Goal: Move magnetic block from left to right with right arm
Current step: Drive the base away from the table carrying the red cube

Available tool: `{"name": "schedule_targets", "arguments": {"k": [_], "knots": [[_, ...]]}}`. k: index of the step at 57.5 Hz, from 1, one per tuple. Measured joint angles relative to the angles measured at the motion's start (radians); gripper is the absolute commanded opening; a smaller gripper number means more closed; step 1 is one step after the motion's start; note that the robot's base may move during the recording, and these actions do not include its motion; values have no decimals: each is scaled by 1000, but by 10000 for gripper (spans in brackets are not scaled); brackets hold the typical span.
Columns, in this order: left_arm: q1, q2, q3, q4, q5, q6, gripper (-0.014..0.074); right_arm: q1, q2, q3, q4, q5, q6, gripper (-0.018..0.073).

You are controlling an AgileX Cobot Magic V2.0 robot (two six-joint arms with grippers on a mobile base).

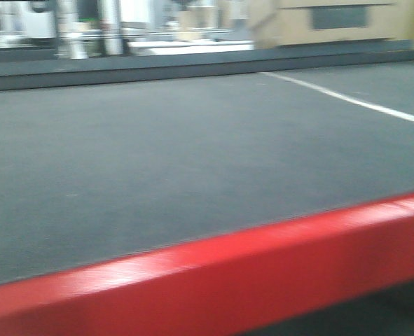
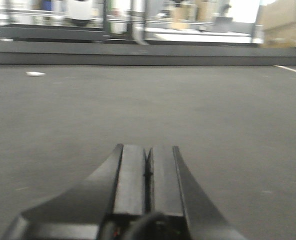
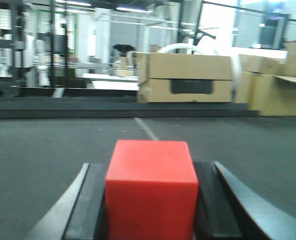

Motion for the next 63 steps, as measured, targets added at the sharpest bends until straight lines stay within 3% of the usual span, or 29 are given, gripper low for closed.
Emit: {"name": "schedule_targets", "arguments": {"k": [63], "knots": [[0,0,0,0,0,0,-126,0,-1,0,0,0,0,277]]}}
